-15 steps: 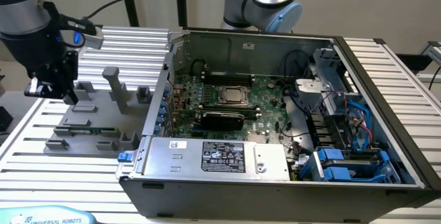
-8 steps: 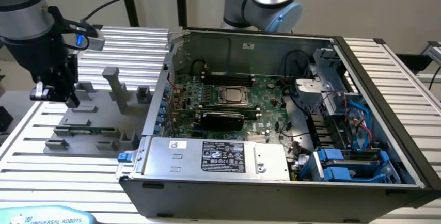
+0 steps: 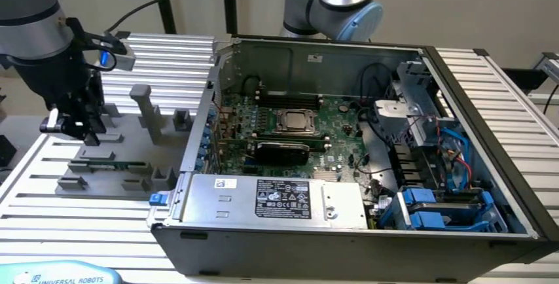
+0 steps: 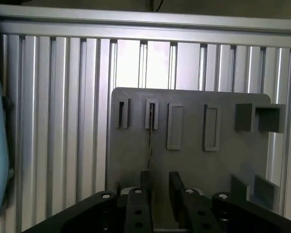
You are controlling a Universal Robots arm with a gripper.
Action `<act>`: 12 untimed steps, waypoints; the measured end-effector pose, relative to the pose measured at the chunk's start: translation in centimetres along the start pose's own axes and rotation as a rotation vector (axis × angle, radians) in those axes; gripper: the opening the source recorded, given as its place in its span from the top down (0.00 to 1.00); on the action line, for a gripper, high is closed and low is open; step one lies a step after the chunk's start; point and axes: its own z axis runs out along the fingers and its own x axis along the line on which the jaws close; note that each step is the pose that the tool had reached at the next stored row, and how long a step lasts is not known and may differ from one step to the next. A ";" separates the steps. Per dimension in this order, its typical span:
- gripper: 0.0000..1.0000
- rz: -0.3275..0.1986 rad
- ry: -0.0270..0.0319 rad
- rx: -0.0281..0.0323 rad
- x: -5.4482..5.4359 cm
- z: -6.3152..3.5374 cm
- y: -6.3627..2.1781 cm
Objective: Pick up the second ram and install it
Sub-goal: 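Pick up the second ram and move it above second insertion slot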
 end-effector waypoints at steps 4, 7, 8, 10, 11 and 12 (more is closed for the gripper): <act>0.64 -0.002 0.0000 0.0001 0.0 0.72 -0.02; 0.64 -0.004 0.0001 0.0000 0.0 1.28 -0.05; 0.64 -0.005 0.0002 -0.0001 0.1 1.45 -0.09; 0.64 -0.007 0.0002 0.0000 0.1 1.81 -0.21; 0.64 -0.008 0.0002 0.0000 0.1 1.99 -0.28; 0.64 -0.009 0.0002 0.0000 0.2 2.17 -0.34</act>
